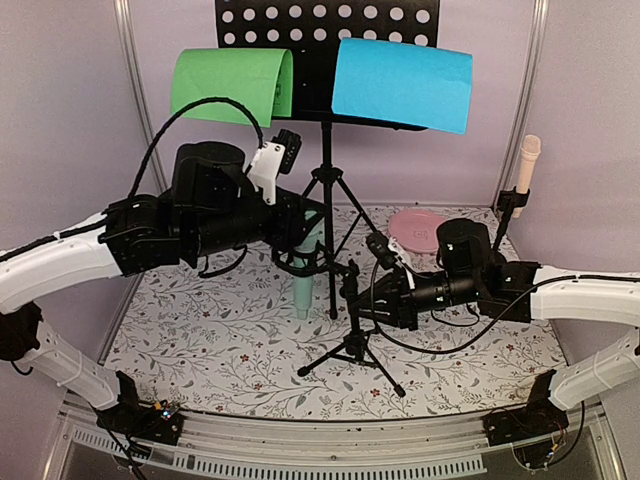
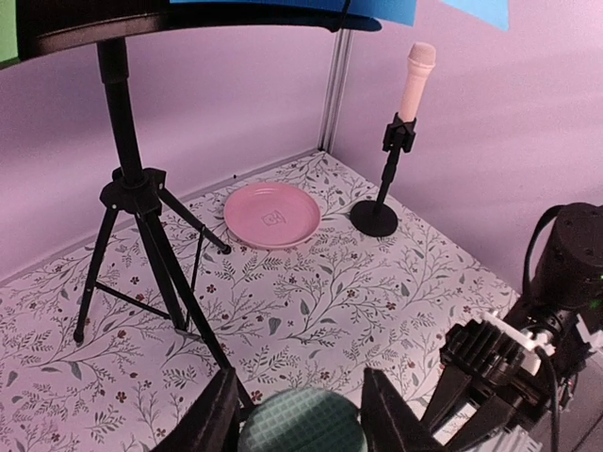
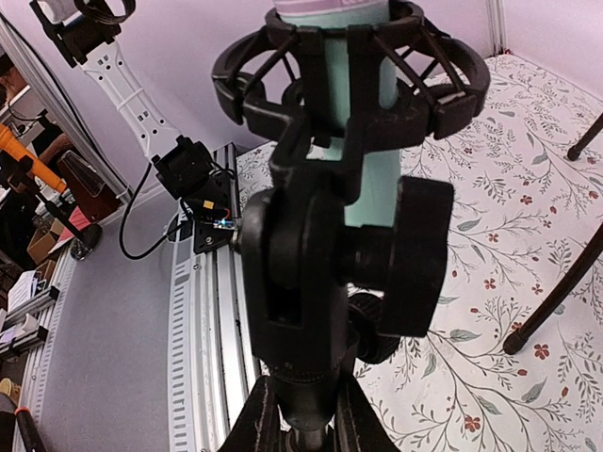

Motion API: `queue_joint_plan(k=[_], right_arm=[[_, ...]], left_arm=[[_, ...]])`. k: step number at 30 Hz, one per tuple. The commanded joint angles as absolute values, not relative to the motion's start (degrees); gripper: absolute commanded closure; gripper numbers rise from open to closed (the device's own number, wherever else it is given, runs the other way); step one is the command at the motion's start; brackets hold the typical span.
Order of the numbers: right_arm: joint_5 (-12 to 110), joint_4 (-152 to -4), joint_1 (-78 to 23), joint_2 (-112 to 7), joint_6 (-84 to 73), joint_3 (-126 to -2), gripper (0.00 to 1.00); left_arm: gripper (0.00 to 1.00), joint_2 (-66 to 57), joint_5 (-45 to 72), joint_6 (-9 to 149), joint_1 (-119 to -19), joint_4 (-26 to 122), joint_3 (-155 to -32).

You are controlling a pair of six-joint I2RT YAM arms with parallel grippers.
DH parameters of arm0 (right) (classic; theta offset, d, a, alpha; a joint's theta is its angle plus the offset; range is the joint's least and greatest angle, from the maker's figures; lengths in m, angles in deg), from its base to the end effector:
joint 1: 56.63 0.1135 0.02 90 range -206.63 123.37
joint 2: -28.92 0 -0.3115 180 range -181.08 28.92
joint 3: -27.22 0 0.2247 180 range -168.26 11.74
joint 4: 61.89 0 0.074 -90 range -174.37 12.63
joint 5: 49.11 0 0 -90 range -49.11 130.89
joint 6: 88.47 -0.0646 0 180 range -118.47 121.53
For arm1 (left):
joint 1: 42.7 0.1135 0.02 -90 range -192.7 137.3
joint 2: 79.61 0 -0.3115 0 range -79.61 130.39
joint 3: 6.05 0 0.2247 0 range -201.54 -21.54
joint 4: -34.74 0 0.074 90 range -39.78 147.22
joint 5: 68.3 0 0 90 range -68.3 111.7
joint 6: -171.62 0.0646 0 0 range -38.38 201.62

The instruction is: Pack up the instrument practice props

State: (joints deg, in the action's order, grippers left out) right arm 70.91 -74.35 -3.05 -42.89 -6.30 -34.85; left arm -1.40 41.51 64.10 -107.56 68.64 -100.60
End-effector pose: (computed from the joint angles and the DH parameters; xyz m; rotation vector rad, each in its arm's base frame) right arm 0.1310 0.2320 0.3223 -1.1501 1.7649 1.1893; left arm 0.1475 -0.2627 0.4410 0.5396 1.8355 -0.6660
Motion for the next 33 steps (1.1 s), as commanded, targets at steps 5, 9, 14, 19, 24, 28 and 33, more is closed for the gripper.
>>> queue_joint_plan(k=[5, 9, 14, 19, 24, 28, 33], right_arm=[[72.35, -75.09, -2.7, -46.12, -8.61, -38.82, 1.0], [73.24, -75.78, -2.31, -46.73, -7.99, -39.3, 1.0], [73.48, -76.6, -2.05, -47.1, -6.94, -39.51, 1.0], [73.36, -77.01, -1.9, -46.14, -6.42, -39.28, 1.0], [73.34, -76.71, -1.67, -43.98, -5.58, -37.73, 1.0], [72.58, -77.17, -1.09, -42.13, -3.71, -36.18, 1.0], [71.89, -77.87, -0.79, -39.76, -2.44, -33.61, 1.0]], left_arm=[[0.59, -3.38, 39.82, 64.15, -107.93, 68.05, -104.73], [0.58, -3.65, 40.87, 64.58, -107.9, 68.03, -105.68], [0.58, -3.43, 41.6, 65.03, -107.92, 68.32, -106.32], [0.57, -3.02, 41.65, 64.32, -107.99, 68.35, -105.84], [0.57, -2.46, 41.65, 62.77, -108.49, 68.33, -105.13], [0.57, -1.16, 41.67, 62.66, -108.85, 68.33, -107.18], [0.56, 0.77, 42.34, 64.06, -108.94, 69.18, -112.32]])
